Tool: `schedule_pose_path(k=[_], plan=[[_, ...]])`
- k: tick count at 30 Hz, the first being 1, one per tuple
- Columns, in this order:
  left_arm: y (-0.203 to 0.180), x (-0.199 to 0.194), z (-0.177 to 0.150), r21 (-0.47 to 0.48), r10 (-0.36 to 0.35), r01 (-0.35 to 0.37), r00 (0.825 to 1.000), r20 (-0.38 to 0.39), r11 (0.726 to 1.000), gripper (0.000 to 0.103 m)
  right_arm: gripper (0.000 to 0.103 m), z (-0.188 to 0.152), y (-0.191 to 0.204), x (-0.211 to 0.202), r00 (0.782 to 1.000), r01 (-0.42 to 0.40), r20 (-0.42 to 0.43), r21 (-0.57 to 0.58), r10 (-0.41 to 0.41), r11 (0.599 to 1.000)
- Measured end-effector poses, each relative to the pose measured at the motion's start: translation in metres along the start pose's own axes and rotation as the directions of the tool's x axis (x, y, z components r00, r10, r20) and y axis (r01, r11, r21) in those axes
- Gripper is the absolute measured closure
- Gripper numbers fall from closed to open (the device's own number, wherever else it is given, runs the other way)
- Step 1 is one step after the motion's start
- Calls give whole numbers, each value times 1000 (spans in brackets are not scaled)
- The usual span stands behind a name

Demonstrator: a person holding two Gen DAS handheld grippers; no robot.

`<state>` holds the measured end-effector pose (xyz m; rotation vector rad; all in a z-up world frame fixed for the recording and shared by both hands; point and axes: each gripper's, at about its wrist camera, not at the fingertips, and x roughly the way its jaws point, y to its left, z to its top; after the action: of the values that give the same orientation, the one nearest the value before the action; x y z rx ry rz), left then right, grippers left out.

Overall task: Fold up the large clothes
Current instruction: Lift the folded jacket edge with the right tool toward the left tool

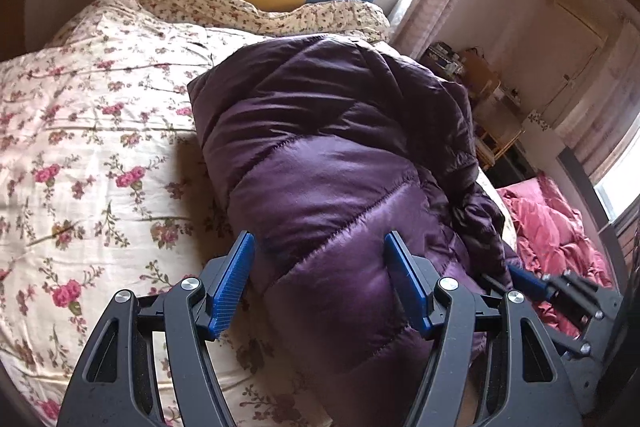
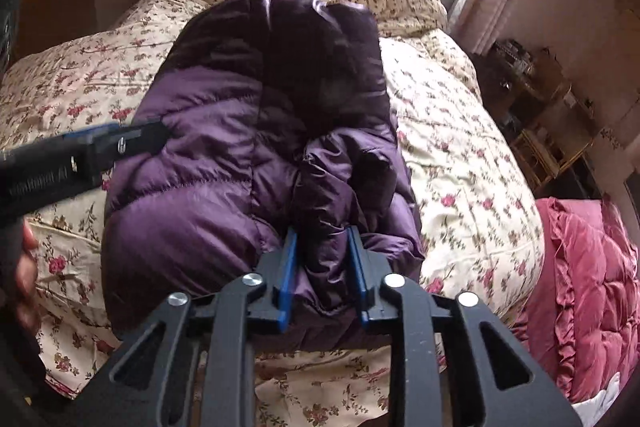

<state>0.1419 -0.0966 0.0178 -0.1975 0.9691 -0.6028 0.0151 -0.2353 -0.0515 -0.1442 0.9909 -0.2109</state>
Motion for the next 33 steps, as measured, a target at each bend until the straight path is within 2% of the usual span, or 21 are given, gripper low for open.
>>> schedule_pose_path(k=[5, 12, 15, 19, 26, 33], plan=[[-8, 6, 3, 37, 13, -12, 1000, -12, 999, 36, 90, -10, 8, 6, 1000, 5, -10, -23, -6, 1000], [-9, 19, 3, 66, 26, -24, 999, -33, 998, 36, 91, -27, 16, 30, 999, 16, -37, -35, -17, 999], [-11, 28, 1, 80, 31, -27, 998, -48, 996, 36, 92, -32, 12, 39, 999, -1, -44, 4, 1, 1000], [-15, 40, -3, 86, 43, -38, 998, -52, 996, 36, 92, -43, 3, 52, 1000, -19, -14, 53, 20, 998], [-23, 54, -20, 72, 88, -90, 996, 20, 993, 34, 93, -48, -3, 56, 998, -51, 35, 105, 47, 993], [-28, 30, -27, 101, 96, -103, 993, 67, 990, 34, 93, -48, -10, 53, 997, -62, 47, 119, 57, 991]])
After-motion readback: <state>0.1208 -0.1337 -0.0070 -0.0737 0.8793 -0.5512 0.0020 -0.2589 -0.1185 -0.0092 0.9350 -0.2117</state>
